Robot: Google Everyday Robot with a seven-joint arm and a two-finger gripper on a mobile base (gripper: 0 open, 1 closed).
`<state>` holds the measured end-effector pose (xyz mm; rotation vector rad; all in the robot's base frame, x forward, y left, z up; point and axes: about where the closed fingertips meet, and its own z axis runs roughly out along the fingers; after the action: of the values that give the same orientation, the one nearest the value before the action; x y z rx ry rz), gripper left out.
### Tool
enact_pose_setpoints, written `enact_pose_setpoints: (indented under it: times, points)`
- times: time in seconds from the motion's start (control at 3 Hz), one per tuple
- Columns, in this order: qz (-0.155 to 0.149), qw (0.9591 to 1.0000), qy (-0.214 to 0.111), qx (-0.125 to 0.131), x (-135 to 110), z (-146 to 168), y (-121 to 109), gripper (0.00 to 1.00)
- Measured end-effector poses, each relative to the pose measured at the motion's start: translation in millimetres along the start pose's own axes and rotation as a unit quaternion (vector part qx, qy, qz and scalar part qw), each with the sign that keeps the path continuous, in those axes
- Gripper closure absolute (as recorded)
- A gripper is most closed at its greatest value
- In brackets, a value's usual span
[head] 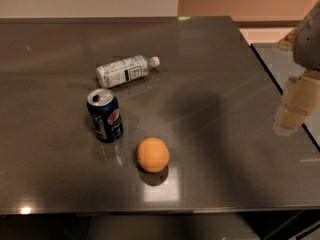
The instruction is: Move orange near blue plastic bottle
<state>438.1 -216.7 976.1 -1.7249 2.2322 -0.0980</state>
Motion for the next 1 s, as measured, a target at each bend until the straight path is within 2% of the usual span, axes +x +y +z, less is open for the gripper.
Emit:
enact_pose_setpoints:
  times: [0.33,0.67,1.0]
  points:
    - [0.000,1.0000,0.000,0.000,0,0,0,0.00]
    - [0.002,0.9997,-0.017,-0.016,-9,8,4,0.00]
    - [-0.016,0.9979,-0.051,-0.036,-35,17,23,0.00]
